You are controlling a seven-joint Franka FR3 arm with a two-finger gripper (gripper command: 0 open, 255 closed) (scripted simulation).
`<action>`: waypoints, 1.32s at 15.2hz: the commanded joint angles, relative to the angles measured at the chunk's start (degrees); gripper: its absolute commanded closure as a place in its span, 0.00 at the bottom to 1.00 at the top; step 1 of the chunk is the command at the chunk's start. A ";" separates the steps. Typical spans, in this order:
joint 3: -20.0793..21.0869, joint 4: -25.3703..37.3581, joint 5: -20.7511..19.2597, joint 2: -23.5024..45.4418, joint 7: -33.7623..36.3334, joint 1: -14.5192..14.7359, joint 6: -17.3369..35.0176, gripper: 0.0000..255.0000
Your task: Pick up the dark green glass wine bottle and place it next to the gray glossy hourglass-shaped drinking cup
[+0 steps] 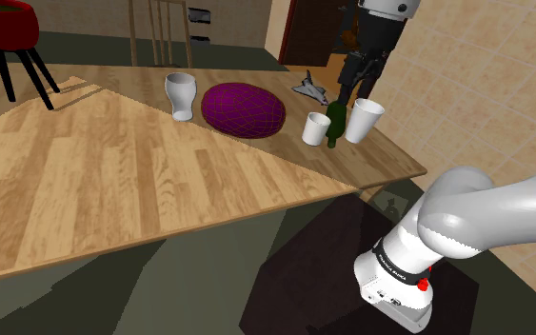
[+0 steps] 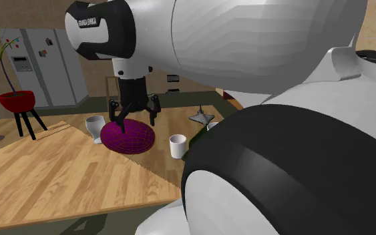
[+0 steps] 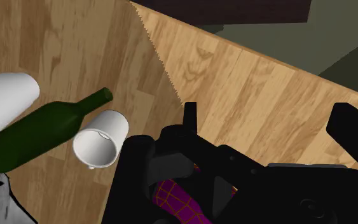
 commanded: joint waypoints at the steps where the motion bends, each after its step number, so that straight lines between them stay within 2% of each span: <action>1: 0.00 0.00 0.00 0.00 0.00 0.00 0.00 0.00; 10: -4.62 -8.39 -0.79 5.88 7.58 -7.90 17.46 0.00; 20: -10.61 -14.29 -0.27 16.35 14.74 -15.88 37.33 0.00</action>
